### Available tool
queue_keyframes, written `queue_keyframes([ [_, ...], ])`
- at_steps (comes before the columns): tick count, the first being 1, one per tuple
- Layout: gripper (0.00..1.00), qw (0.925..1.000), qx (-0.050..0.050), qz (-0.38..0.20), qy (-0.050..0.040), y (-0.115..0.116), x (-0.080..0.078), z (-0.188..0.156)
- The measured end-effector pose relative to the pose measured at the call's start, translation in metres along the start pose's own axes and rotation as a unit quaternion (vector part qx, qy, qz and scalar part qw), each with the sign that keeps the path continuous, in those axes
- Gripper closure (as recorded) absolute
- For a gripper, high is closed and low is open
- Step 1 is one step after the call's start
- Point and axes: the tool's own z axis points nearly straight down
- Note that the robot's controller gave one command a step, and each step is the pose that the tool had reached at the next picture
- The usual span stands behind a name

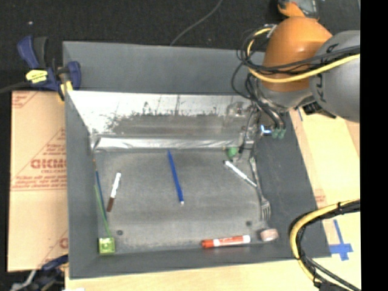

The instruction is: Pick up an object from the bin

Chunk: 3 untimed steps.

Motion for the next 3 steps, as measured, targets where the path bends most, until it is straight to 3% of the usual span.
queue_keyframes([
  [1,0.0,1.0,0.0,0.0,-0.003,0.0,-0.001,-0.004],
  [2,0.0,0.9994,0.0,0.034,-0.0062,-0.003,0.018,0.044],
  [3,0.0,0.9995,0.001,-0.03,-0.0078,-0.004,0.033,0.08],
])
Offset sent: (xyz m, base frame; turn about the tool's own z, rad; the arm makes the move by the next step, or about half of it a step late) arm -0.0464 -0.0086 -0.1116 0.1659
